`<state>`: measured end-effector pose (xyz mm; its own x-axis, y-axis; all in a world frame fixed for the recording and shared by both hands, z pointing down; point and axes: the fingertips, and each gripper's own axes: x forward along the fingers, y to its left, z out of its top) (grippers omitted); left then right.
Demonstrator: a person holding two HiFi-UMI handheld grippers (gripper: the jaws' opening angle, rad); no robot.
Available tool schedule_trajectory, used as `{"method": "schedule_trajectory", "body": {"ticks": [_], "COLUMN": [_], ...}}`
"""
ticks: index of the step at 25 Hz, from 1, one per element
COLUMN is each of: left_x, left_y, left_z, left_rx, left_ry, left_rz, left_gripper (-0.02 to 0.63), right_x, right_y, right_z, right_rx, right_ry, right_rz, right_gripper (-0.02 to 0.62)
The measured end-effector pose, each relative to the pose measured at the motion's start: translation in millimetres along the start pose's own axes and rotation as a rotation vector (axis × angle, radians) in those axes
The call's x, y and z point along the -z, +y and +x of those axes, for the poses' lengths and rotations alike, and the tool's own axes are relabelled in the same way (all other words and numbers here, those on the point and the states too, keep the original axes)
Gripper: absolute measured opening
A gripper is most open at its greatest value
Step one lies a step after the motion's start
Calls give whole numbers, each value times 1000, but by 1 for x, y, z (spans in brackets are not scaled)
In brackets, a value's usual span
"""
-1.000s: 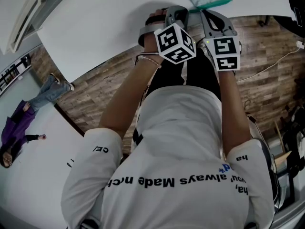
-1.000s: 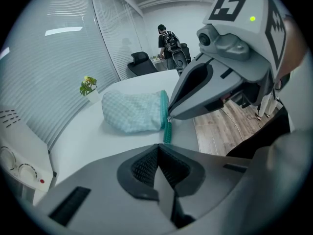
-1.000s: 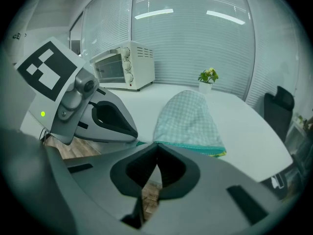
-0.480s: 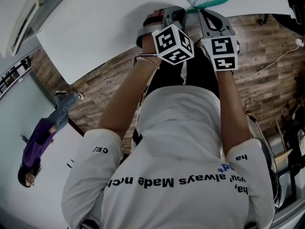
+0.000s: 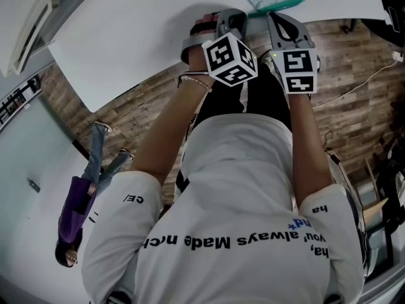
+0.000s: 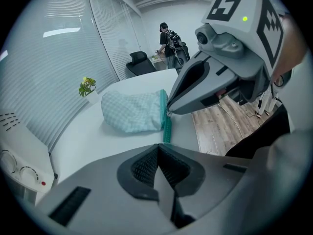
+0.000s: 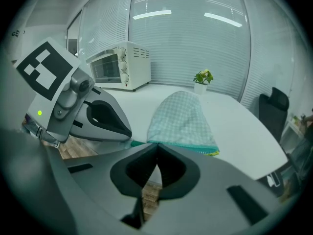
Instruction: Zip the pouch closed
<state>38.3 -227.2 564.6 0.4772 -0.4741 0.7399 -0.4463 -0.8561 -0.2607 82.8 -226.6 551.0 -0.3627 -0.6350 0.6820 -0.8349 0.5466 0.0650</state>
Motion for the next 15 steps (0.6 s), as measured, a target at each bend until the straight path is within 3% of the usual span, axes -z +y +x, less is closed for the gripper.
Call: {"method": "schedule_trajectory", "body": {"ticks": [5, 15], "left_x": [0, 0], "left_y": [0, -1], "left_z": [0, 0], "left_rx": [4, 4], "left_ry": [3, 4], "left_rz": [5, 9], "left_gripper": [18, 18], "right_x": [2, 3], "right_y": [-13, -20], "right_z": [-3, -2], "right_rx": [30, 46], "right_ry": [0, 5], "right_rz": [42, 27], "right_gripper": [9, 9]}}
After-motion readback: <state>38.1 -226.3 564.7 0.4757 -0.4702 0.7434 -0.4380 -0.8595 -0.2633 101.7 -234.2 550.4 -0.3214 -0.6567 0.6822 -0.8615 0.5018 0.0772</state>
